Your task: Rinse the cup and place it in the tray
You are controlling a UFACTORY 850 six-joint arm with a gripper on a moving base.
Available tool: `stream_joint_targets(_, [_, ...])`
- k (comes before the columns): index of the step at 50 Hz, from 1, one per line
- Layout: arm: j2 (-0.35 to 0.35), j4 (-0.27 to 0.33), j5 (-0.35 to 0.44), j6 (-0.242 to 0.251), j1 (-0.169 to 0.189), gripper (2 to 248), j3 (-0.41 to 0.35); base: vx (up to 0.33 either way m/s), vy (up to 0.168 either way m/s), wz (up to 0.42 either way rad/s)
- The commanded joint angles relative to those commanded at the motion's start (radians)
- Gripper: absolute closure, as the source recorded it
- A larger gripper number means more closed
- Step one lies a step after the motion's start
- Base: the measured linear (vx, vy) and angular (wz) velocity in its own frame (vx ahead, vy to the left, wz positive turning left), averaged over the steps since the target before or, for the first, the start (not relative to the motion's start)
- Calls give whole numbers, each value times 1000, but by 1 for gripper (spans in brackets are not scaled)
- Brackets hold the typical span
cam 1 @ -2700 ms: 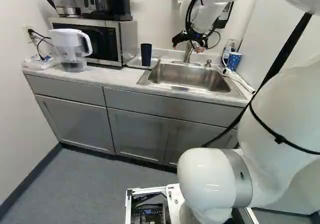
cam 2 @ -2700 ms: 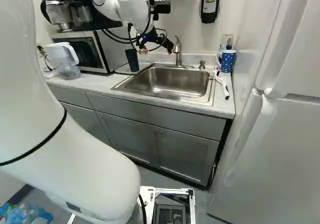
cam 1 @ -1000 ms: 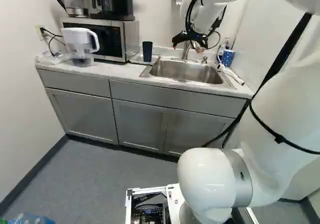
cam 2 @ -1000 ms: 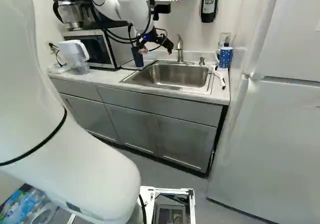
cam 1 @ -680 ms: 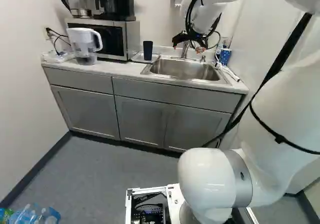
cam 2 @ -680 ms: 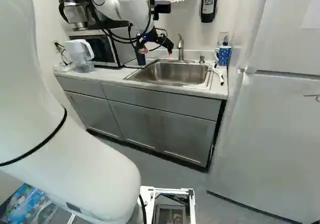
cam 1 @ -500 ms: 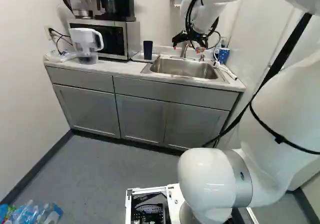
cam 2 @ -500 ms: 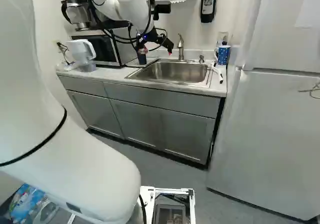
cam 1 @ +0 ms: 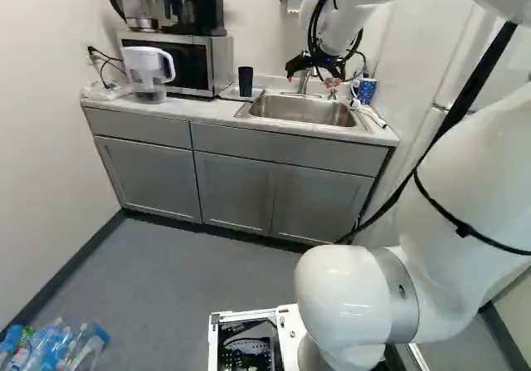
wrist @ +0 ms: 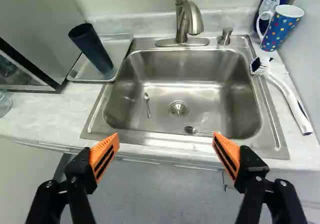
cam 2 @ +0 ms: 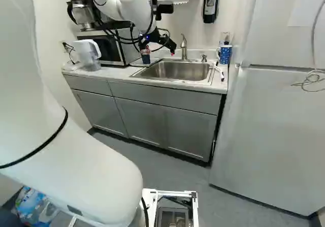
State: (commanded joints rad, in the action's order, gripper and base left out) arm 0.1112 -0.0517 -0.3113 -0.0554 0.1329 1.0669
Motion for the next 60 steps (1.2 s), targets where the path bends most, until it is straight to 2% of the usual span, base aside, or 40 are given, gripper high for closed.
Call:
stream_joint_targets(33, [0,0,0,0,0,3,0,-87,0,10])
stream_joint_targets(60, [4,1,29,1,-3,3,-24,-1,0,0])
